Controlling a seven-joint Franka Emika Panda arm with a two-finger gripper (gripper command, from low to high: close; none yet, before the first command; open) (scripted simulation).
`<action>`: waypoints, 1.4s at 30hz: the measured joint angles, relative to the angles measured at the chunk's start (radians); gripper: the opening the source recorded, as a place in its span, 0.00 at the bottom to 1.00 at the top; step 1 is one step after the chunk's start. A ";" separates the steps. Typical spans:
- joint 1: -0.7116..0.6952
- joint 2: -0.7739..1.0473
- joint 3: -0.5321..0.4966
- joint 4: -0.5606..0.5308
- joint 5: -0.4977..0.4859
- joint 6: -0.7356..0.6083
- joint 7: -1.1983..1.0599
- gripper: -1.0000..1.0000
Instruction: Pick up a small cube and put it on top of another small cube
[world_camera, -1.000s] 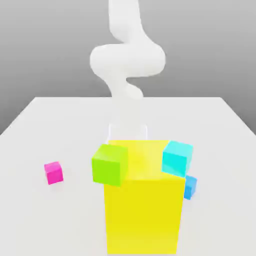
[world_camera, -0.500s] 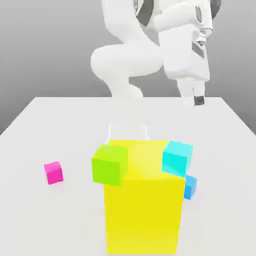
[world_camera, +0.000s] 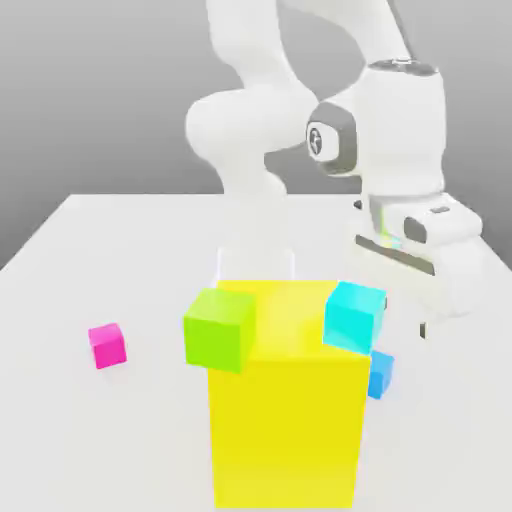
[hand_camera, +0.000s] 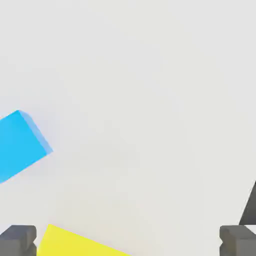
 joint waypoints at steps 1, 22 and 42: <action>0.015 0.017 -0.003 -0.014 0.001 0.013 -0.045 0.50; -0.084 0.413 0.240 -0.043 0.262 0.329 -0.503 0.00; -0.094 0.100 0.154 0.271 -0.195 -0.376 -0.162 0.00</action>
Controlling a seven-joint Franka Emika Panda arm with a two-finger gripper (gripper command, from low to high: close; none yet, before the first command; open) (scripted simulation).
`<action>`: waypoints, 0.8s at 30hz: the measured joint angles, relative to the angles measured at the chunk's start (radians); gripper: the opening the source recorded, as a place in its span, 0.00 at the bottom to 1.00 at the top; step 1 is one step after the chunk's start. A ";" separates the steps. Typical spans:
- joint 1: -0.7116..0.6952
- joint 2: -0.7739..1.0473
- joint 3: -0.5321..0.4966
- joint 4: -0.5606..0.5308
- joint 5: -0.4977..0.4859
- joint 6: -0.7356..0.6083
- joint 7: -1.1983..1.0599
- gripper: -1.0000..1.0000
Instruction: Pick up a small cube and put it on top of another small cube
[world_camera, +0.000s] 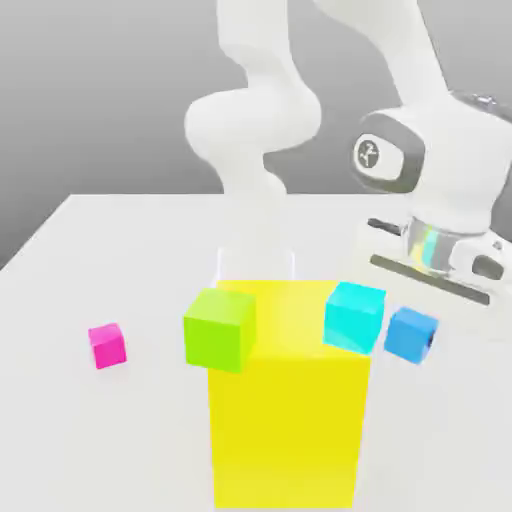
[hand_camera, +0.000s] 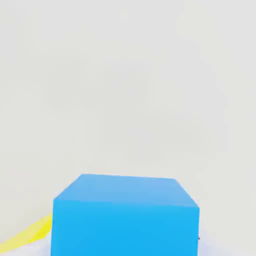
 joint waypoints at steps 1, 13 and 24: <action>-0.005 -0.002 0.000 0.034 -0.020 -0.043 0.014 0.00; -0.129 -0.066 -0.081 0.329 -0.074 -0.407 -0.122 0.00; -0.227 -0.171 -0.299 0.367 0.117 -0.458 -0.598 0.00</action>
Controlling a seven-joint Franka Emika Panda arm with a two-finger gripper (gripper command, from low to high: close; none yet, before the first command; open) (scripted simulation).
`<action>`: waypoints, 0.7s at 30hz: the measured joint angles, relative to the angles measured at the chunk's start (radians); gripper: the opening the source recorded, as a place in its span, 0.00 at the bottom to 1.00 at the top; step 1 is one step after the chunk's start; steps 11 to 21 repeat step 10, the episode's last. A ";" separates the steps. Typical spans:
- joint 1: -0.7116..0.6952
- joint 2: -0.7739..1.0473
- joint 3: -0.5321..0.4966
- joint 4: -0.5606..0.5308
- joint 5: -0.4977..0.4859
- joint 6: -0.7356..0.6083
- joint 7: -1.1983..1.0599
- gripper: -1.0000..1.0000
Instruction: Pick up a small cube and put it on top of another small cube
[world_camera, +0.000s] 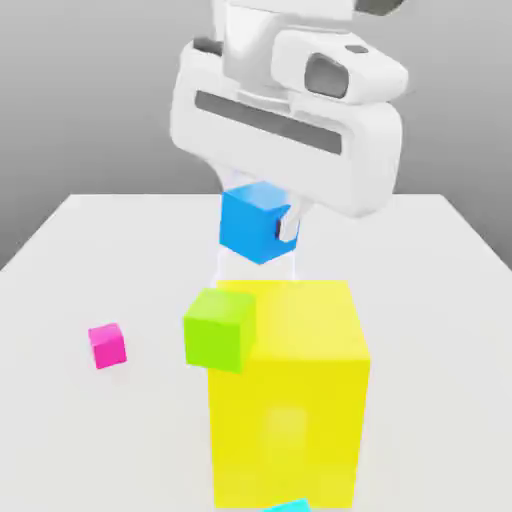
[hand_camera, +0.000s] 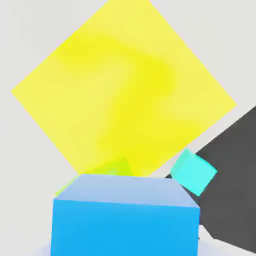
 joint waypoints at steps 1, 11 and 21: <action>-0.002 -0.002 -0.015 -0.014 0.015 0.020 -0.030 0.00; -0.008 0.045 -0.040 -0.108 0.041 0.164 -0.069 1.00; -0.008 0.045 -0.040 -0.108 0.041 0.164 -0.069 1.00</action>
